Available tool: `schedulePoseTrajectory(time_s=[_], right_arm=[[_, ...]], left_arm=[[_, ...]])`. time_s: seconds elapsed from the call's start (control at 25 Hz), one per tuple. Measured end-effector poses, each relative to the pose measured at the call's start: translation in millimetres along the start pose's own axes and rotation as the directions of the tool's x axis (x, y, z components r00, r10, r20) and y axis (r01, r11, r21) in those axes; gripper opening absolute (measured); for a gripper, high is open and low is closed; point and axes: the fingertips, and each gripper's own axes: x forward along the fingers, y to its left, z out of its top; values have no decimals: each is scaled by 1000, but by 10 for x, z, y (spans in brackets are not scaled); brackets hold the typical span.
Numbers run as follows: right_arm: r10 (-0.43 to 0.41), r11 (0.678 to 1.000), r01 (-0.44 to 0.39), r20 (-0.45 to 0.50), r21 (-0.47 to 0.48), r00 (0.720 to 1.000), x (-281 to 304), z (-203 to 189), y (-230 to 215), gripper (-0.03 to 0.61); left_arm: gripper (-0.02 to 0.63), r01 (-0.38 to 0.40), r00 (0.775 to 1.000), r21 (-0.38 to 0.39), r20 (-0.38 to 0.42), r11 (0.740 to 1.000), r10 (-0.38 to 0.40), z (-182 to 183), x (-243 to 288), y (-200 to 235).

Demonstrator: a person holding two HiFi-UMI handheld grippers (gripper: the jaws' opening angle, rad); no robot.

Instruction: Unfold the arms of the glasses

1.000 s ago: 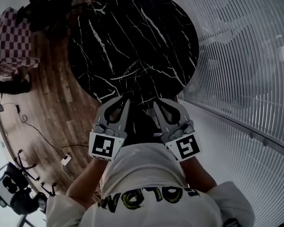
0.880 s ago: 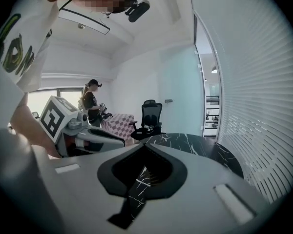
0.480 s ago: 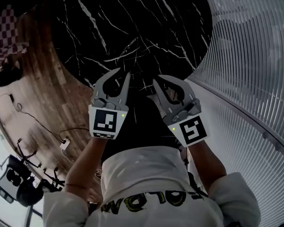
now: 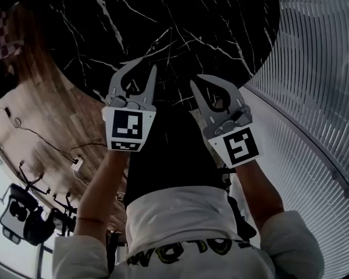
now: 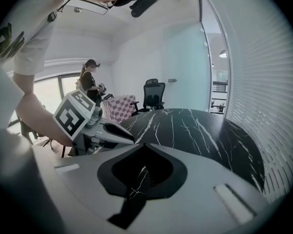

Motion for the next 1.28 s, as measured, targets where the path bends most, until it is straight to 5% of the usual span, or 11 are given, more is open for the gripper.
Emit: schedulePoseTrajectory(time_s=[0.64,0.76,1.28], right_arm=[[21,997,-17,-53,78,998,144,-456,-26,3],[18,997,-13,-64,82,998,128,-486,-51,3],[-6,999,7,-15,53,1000,-75,-176,-116,3]], left_arm=[[76,-41,999,-53,-30,998,39,-314,469,235],[12,-47,999,-74,-14,996,46,-294,473,261],[5,-33,999,-110,19,993,35,18,278,191]])
